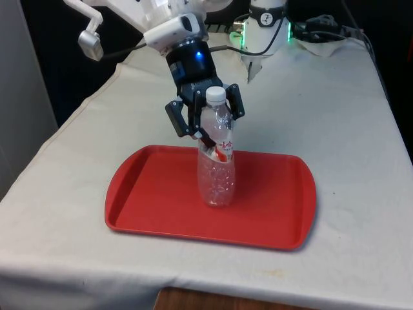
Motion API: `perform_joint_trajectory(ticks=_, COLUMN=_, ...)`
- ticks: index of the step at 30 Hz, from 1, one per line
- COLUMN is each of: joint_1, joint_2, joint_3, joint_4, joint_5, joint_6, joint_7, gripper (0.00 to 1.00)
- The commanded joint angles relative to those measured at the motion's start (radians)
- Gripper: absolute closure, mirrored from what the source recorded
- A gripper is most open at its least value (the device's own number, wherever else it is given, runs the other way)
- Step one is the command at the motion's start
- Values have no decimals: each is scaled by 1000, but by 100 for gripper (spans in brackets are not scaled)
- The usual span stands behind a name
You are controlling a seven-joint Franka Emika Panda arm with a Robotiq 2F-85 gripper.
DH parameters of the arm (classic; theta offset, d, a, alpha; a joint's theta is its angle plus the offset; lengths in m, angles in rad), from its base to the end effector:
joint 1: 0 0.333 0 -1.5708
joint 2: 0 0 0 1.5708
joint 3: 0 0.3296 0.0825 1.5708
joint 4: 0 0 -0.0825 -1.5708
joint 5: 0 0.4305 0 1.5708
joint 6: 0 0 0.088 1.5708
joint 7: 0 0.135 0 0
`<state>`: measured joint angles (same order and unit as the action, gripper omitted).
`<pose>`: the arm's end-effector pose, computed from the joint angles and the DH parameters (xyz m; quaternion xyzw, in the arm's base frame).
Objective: Place the bottle upright on the tray.
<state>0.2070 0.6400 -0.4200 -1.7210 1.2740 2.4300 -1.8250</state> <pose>0.7301 -0.1097 0.2125 -0.8763 -0.3546 -0.3128 0.0925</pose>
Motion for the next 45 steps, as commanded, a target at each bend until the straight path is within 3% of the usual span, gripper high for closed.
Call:
perform_joint_trajectory(ticks=1, joint_1=9, joint_2=0, joint_3=-3, joint_4=-3, joint_5=-3, joint_6=19, joint_7=-1, gripper=67)
perform_joint_trajectory(ticks=3, joint_1=11, joint_2=1, joint_3=-3, joint_4=-4, joint_5=-6, joint_6=23, joint_7=0, gripper=67)
perform_joint_trajectory(ticks=4, joint_1=3, joint_2=0, joint_3=1, joint_4=0, joint_5=-2, joint_6=6, joint_7=-1, gripper=67)
perform_joint_trajectory(ticks=5, joint_1=13, joint_2=1, joint_3=-3, joint_4=-4, joint_5=-9, joint_6=25, joint_7=0, gripper=67)
perform_joint_trajectory(ticks=13, joint_1=24, joint_2=3, joint_3=-2, joint_4=-6, joint_5=-35, joint_6=46, joint_7=6, gripper=67)
perform_joint_trajectory(ticks=22, joint_1=16, joint_2=1, joint_3=4, joint_4=-3, joint_5=-27, joint_6=33, joint_7=-1, gripper=67)
perform_joint_trajectory(ticks=23, joint_1=20, joint_2=2, joint_3=2, joint_4=-4, joint_5=-31, joint_6=39, joint_7=2, gripper=67)
perform_joint_trajectory(ticks=29, joint_1=16, joint_2=1, joint_3=4, joint_4=-3, joint_5=-27, joint_6=31, joint_7=-1, gripper=67)
perform_joint_trajectory(ticks=31, joint_1=22, joint_2=7, joint_3=-3, joint_4=-1, joint_5=-45, joint_6=31, joint_7=14, gripper=67)
perform_joint_trajectory(ticks=37, joint_1=20, joint_2=3, joint_3=-5, joint_4=-5, joint_5=-67, joint_6=26, joint_7=27, gripper=67)
perform_joint_trajectory(ticks=38, joint_1=15, joint_2=2, joint_3=2, joint_4=-2, joint_5=-54, joint_6=27, joint_7=16, gripper=67)
perform_joint_trajectory(ticks=39, joint_1=20, joint_2=3, joint_3=-5, joint_4=-6, joint_5=-70, joint_6=26, joint_7=29, gripper=67)
perform_joint_trajectory(ticks=45, joint_1=17, joint_2=4, joint_3=-3, joint_4=-2, joint_5=-69, joint_6=21, joint_7=30, gripper=67)
